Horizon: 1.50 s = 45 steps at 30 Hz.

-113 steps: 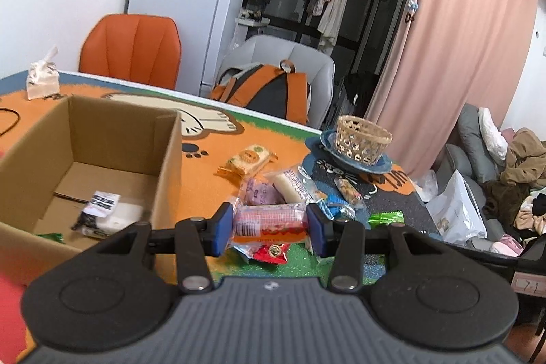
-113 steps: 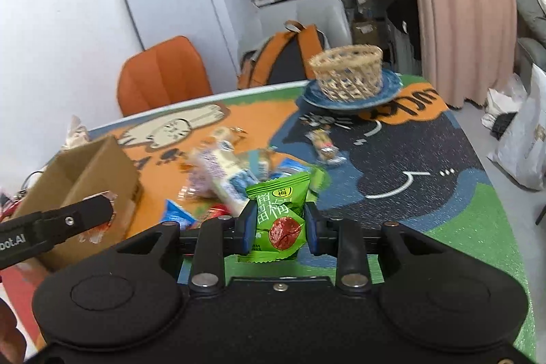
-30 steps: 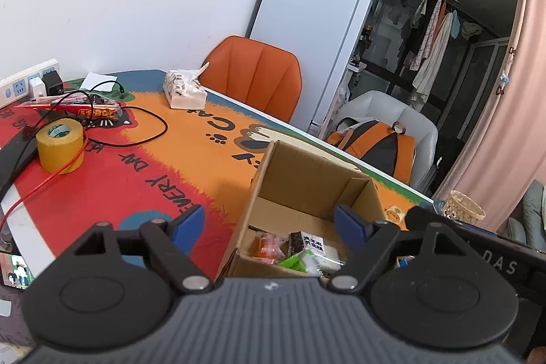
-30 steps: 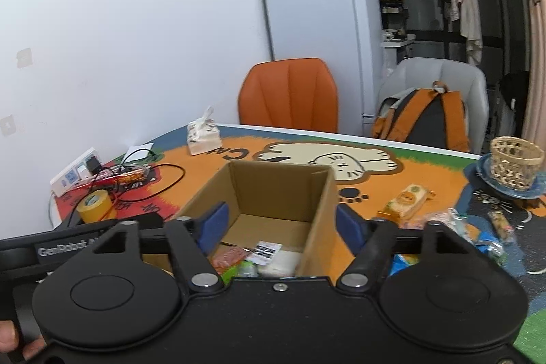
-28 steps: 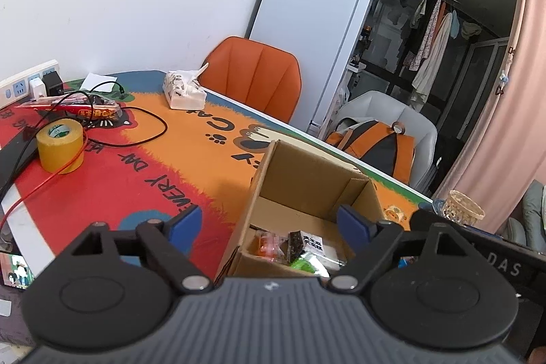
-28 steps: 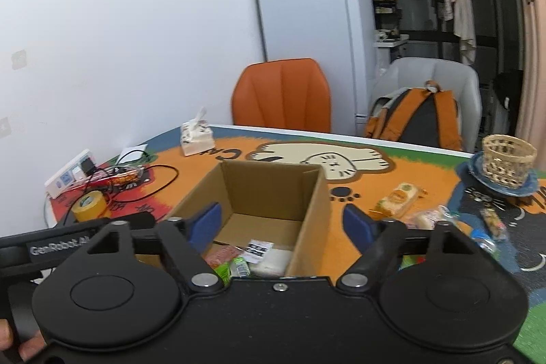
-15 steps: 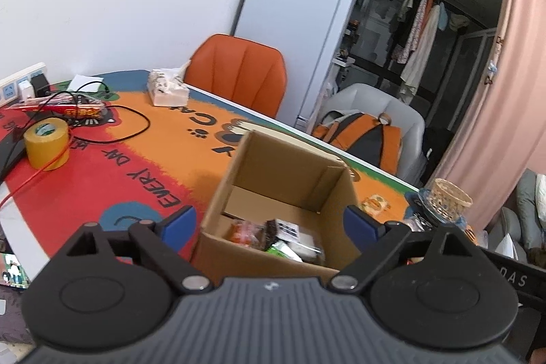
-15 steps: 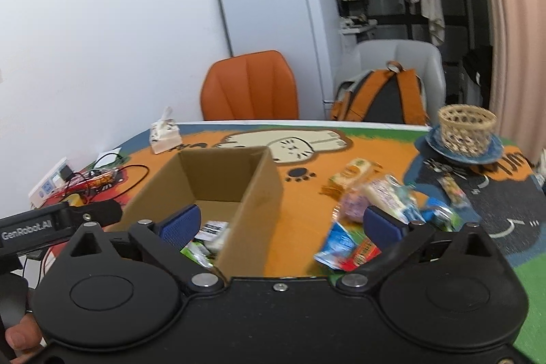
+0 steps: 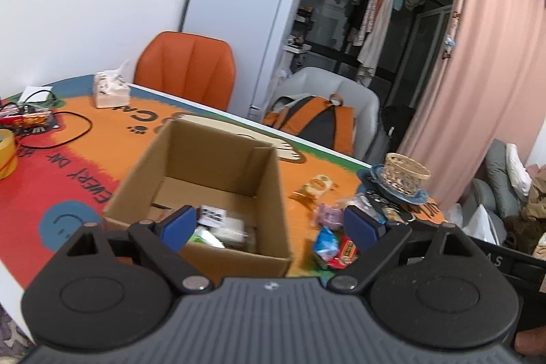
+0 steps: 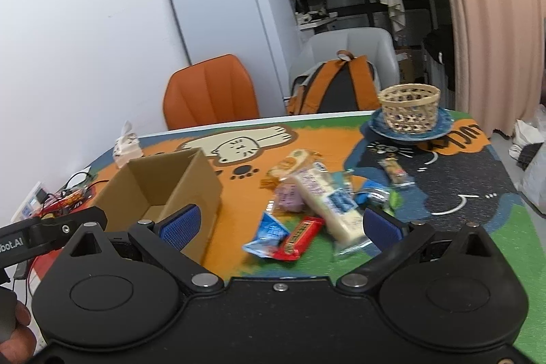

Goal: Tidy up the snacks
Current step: 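Move both grippers from the box toward the remaining snacks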

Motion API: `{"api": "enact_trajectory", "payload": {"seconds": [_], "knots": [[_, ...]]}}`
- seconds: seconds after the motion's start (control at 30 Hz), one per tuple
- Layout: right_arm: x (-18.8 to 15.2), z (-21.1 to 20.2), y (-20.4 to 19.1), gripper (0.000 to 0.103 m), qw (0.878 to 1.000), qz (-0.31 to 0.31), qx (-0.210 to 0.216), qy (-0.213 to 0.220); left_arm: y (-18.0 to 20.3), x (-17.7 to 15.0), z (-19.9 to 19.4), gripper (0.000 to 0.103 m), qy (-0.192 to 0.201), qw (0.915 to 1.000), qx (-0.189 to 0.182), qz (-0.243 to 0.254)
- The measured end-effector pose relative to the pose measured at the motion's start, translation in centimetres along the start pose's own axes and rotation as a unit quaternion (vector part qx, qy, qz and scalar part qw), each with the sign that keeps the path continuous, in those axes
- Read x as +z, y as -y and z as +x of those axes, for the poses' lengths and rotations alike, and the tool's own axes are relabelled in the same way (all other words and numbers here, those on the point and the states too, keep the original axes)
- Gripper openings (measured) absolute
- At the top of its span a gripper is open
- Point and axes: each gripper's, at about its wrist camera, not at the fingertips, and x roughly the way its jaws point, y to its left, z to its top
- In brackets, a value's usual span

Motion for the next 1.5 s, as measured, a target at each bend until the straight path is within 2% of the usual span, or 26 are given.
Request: {"api": "enact_trajectory", "payload": {"seconds": [0.3, 0.57, 0.73, 0.87, 1.07, 1.5], "knots": [[-0.3, -0.3, 2.4, 0.103, 1.0, 0.005, -0.018, 0.007, 2.4, -0.4, 0.8, 0.092, -0.002, 0.9996, -0.018, 0.022], [-0.5, -0.2, 3.5, 0.101, 1.0, -0.005, -0.009, 0.009, 4.3, -0.9, 1.6, 0.09, -0.007, 0.999, -0.026, 0.034], [-0.9, 0.1, 4.5, 0.094, 1.0, 0.001, -0.002, 0.003, 5.5, -1.3, 2.1, 0.086, -0.009, 0.9982, -0.032, 0.05], [-1.1, 0.4, 5.1, 0.09, 1.0, 0.004, 0.002, -0.002, 6.2, -1.6, 2.9, 0.071, -0.02, 0.9976, -0.039, 0.054], [-1.5, 0.9, 6.2, 0.088, 1.0, 0.01, 0.001, -0.008, 7.0, -2.5, 4.4, 0.06, -0.033, 0.9969, -0.041, 0.058], [-1.7, 3.4, 7.2, 0.08, 1.0, 0.012, 0.005, -0.027, 7.6, -3.6, 8.5, 0.048, -0.064, 0.9961, -0.034, 0.051]]}}
